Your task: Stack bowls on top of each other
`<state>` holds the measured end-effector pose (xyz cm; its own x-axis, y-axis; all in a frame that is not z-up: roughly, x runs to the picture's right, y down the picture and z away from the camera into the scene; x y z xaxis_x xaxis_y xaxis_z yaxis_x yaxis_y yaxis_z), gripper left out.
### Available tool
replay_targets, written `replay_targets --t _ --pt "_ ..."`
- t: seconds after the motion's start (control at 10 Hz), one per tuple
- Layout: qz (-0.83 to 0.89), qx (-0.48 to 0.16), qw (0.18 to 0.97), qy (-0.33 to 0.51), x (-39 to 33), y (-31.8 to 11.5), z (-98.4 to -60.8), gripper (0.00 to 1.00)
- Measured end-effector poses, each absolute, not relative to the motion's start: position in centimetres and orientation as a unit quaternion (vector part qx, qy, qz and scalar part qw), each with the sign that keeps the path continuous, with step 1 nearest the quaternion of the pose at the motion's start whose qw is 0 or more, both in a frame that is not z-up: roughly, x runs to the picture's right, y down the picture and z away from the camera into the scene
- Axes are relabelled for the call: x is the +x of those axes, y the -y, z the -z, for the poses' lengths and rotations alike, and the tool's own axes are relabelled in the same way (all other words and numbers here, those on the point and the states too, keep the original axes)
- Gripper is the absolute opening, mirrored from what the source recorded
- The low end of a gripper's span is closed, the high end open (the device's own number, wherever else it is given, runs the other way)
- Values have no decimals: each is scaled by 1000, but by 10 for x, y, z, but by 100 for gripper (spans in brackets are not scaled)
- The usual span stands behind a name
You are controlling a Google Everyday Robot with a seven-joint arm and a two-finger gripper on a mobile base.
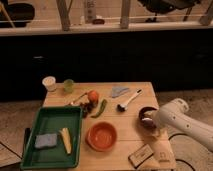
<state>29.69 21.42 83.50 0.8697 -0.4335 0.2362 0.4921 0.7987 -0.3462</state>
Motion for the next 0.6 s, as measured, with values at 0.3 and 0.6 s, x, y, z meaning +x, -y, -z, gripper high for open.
replay_targets --t 0.3,0.6 --pt "252 -201 942 91 297 -211 -823 80" --pt "260 -206 937 110 301 -209 -819 80"
